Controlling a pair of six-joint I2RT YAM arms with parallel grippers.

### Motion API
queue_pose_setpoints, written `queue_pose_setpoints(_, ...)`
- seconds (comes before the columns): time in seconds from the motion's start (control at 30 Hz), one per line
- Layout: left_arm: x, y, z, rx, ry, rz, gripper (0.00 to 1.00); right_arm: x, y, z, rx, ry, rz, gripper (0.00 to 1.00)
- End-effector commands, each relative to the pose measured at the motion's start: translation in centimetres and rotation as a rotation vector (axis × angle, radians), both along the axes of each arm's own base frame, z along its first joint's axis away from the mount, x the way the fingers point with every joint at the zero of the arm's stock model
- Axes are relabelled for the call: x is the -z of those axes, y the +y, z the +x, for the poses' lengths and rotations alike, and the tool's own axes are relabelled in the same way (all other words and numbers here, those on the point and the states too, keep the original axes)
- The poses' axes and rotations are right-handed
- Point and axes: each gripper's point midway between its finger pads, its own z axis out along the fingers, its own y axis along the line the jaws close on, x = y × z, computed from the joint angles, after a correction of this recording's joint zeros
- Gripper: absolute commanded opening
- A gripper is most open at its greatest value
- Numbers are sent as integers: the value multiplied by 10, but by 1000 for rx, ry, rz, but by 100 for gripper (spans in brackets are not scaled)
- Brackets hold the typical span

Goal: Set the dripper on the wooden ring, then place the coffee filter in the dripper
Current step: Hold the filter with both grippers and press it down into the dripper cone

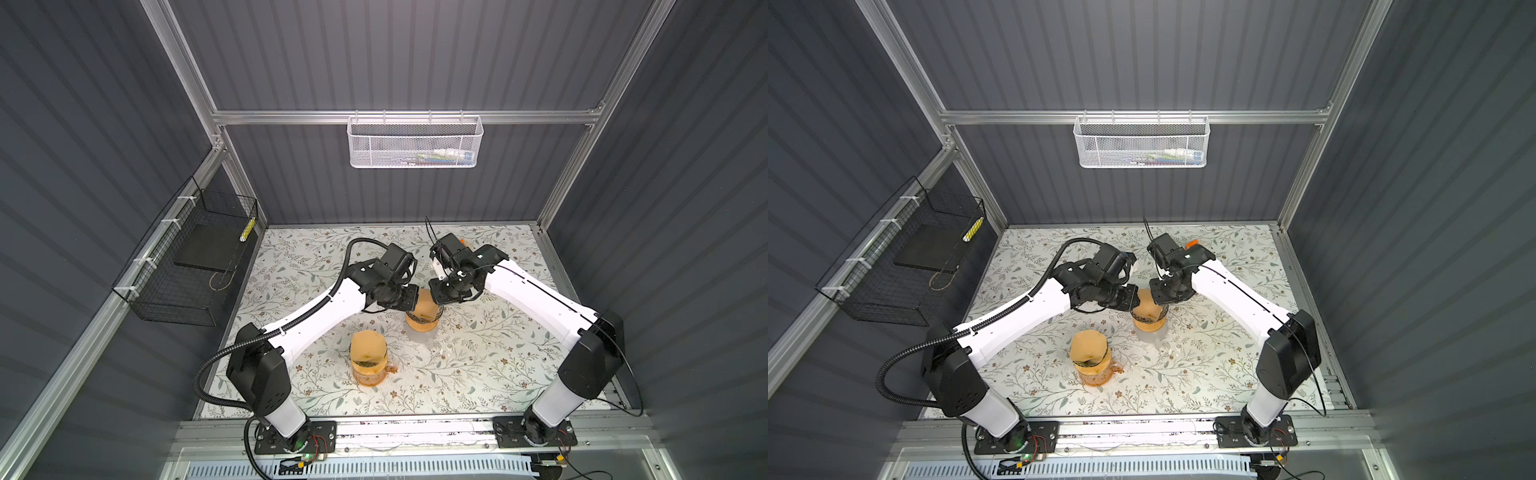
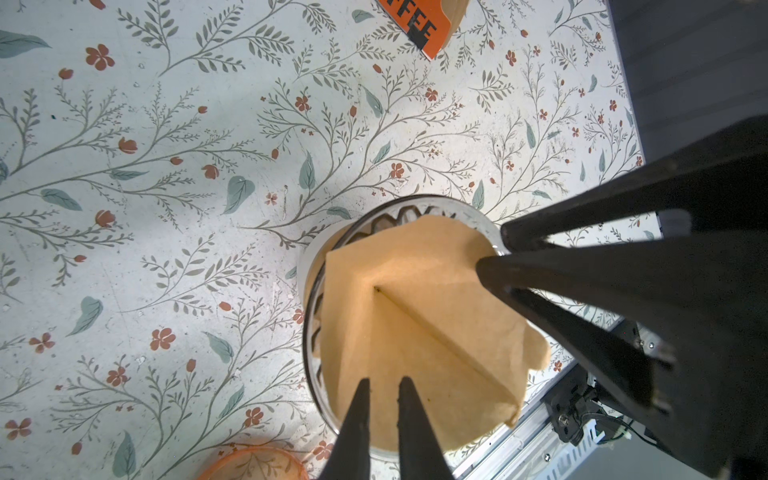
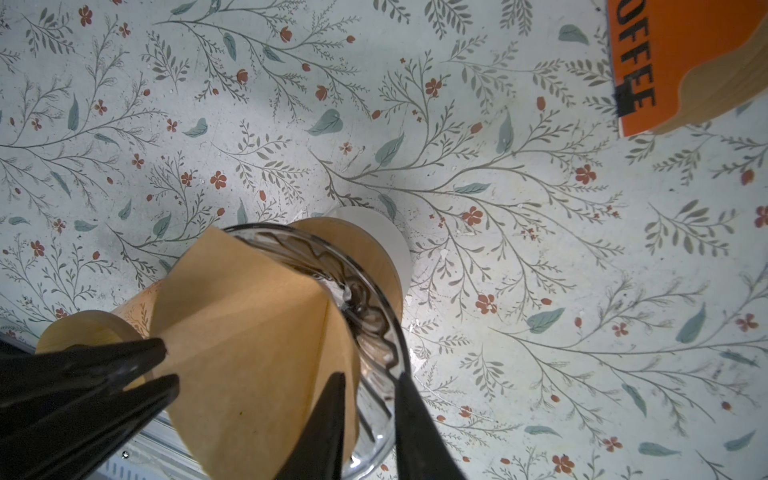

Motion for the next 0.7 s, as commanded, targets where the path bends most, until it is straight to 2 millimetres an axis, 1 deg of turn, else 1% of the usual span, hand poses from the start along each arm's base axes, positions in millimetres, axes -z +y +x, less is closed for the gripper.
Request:
queue_pose_setpoints(0.0,-2,3,-7,7,0,0,16,-19,-2,-1,-1,-39,12,20)
queue_pose_setpoints(0.17,-1,3,-7,6,2,2,16,-14,-1,-2,-5,-25,8,6)
queue_pose_setpoints(0.27,-1,3,-8,5,4,3,16,-8,0,-2,-6,-13,5,2)
queue_pose_setpoints(0.47,3,5,-9,4,11,8,16,-2,2,-3,-9,-1,3,0)
queue_pose_setpoints(0.67,5,4,-9,4,15,6,16,7,0,-4,-8,11,-10,0)
